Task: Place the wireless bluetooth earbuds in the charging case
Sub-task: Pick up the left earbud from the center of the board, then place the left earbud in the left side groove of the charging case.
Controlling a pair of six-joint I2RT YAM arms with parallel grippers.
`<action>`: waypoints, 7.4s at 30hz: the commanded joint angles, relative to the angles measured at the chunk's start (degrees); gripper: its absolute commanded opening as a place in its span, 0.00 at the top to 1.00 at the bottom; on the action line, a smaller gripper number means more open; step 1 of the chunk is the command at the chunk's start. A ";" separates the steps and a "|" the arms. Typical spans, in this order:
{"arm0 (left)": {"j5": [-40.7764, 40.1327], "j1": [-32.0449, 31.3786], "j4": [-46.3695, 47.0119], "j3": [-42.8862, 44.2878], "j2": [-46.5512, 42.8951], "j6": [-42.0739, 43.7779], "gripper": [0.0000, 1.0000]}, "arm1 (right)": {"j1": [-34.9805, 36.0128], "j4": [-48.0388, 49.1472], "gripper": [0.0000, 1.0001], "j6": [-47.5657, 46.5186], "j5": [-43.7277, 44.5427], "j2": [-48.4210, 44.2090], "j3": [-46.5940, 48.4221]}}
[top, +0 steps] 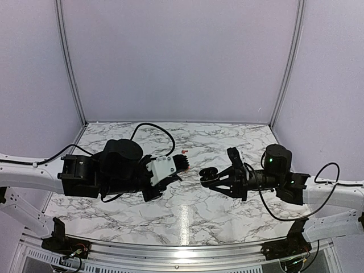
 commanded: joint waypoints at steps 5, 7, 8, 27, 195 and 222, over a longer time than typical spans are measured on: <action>-5.46 -4.52 -6.10 4.85 0.99 4.70 0.92 | 1.09 5.68 1.00 -5.63 3.35 -4.74 -3.09; -5.12 -4.89 -6.15 6.13 1.81 5.44 0.92 | 1.37 6.95 1.00 -5.93 3.43 -4.86 -3.66; -5.21 -5.10 -6.08 6.80 2.33 5.84 0.92 | 1.52 7.45 1.00 -6.06 3.56 -4.86 -3.82; -4.15 -8.19 -4.84 10.48 6.34 15.73 0.91 | 2.02 9.63 1.00 -10.47 -2.27 -1.95 -2.85; -19.26 -12.13 10.31 10.14 10.44 25.53 0.44 | 1.67 13.15 1.00 0.49 -5.00 5.17 1.40; 18.68 0.80 6.06 0.98 -6.66 -2.42 0.01 | 3.45 12.81 1.00 2.71 -15.07 8.58 4.68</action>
